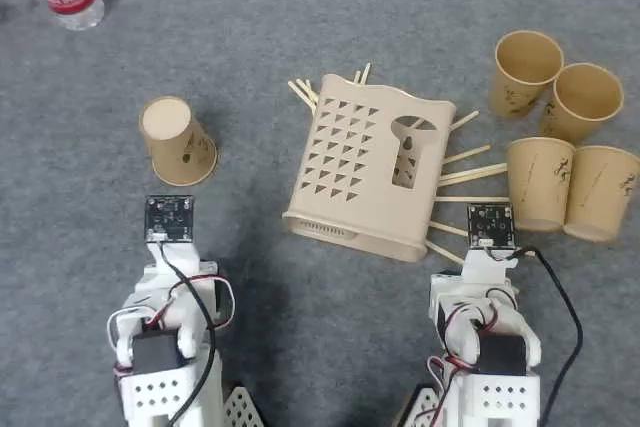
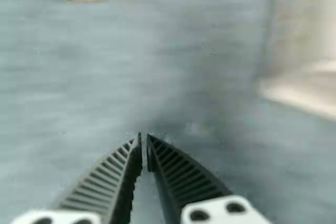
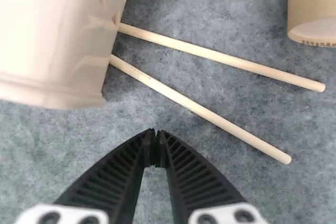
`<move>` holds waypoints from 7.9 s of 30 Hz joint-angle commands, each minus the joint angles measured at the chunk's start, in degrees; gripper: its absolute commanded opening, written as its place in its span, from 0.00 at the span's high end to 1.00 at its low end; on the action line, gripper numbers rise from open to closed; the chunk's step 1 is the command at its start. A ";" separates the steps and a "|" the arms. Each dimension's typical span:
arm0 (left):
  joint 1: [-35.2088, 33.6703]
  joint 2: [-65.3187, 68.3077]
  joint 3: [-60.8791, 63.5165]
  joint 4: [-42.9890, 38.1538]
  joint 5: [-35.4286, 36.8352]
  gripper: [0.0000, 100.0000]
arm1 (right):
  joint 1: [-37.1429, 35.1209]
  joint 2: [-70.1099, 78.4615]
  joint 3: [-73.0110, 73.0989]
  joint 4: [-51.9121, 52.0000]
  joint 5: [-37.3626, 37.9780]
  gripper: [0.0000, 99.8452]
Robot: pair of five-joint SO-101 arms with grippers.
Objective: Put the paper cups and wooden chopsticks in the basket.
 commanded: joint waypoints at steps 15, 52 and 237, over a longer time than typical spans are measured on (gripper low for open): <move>-1.32 -0.62 -0.75 0.79 -1.05 0.67 | -0.13 -0.66 1.05 -0.48 -0.26 0.99; -1.32 -0.62 -0.75 0.88 -1.05 0.55 | -0.13 -0.66 1.05 -0.48 -0.26 0.99; -1.14 -0.44 -0.22 -6.77 -9.23 0.98 | 0.04 -0.22 -36.57 -13.76 23.82 0.99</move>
